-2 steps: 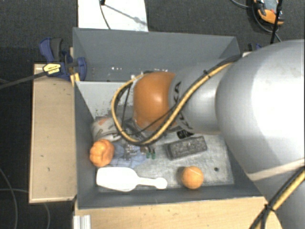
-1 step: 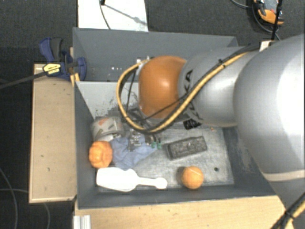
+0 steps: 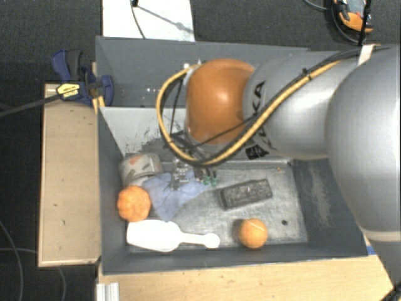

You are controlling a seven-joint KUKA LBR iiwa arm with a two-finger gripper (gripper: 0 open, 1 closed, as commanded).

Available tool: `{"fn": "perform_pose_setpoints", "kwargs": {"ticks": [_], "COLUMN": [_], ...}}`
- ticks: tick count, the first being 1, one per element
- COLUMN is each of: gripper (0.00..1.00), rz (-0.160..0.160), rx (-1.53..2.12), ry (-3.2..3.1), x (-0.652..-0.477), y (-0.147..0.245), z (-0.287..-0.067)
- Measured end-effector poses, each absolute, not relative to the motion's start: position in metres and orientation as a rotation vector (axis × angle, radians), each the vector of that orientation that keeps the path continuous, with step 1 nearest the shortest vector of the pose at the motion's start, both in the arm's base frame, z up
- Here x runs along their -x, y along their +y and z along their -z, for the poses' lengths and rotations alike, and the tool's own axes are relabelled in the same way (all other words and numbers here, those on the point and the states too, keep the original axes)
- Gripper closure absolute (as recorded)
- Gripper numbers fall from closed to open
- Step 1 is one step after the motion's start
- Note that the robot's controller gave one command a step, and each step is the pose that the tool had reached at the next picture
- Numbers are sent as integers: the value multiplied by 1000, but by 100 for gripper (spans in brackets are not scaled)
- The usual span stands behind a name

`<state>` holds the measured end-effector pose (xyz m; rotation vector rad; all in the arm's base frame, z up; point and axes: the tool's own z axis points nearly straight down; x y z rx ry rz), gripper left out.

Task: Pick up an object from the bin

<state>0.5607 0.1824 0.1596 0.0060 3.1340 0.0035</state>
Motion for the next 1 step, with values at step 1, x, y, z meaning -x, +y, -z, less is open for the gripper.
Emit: {"fn": "perform_pose_setpoints", "kwargs": {"ticks": [1], "gripper": [100], "rz": [1], "rx": [7], "ry": [3143], "x": [-557], "y": [186], "z": [-188]}}
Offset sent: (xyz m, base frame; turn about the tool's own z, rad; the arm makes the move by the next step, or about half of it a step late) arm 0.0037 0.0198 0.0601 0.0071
